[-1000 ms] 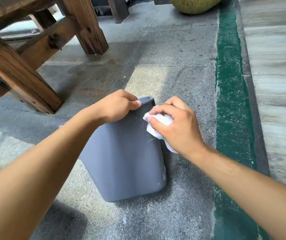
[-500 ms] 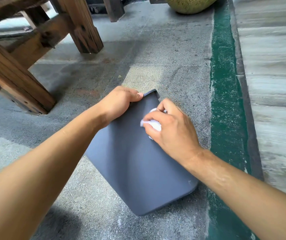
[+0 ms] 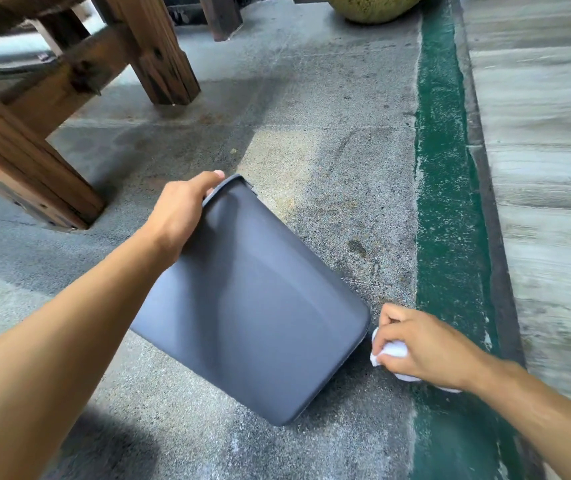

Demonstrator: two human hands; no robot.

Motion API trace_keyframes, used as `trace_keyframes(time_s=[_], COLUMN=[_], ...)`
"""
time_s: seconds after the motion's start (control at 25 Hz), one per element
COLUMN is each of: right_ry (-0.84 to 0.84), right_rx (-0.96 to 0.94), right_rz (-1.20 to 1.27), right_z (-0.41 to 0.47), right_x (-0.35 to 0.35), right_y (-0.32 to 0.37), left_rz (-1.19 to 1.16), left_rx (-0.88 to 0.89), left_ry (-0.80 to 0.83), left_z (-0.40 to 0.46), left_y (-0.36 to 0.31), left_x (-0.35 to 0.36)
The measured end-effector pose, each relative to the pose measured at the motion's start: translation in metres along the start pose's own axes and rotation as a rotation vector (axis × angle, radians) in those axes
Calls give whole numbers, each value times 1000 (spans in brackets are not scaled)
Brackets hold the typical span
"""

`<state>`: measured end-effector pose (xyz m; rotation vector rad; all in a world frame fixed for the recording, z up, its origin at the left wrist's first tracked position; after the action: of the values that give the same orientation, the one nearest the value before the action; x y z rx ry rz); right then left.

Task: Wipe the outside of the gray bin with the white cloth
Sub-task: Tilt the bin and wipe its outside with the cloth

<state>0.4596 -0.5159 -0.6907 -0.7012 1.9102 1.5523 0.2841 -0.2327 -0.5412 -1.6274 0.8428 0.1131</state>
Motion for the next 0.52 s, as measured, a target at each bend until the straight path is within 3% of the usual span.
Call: trace_keyframes(time_s=[0.08,0.28,0.4,0.52], right_ry=[-51,-417,-467,-465], right_rx=[11,-39,-160,-144], right_rz=[123,497,469,331], right_z=[8,57,96,123], right_x=[-27,-115,-129,-124], right_y=[5,69,121,149], left_rz=[-2,87,123,121], left_rx=[-11,87,140,156], left_ry=[-35,11,41,42], left_z=[-2,-13,-19,-20], left_y=[2,-18,-30,-31], left_x=[-7,10,25,27])
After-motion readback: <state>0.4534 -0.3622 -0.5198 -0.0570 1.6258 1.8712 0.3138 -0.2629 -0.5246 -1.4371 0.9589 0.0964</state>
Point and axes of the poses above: each hand's wrist, its own z-axis towards the middle knuckle, its own x-axis out of the palm, y = z × x, the point moved 8 cm from there along z, towards the middle knuckle, and after that the axes turned 5 degrees about z, right-handed, at the moved point
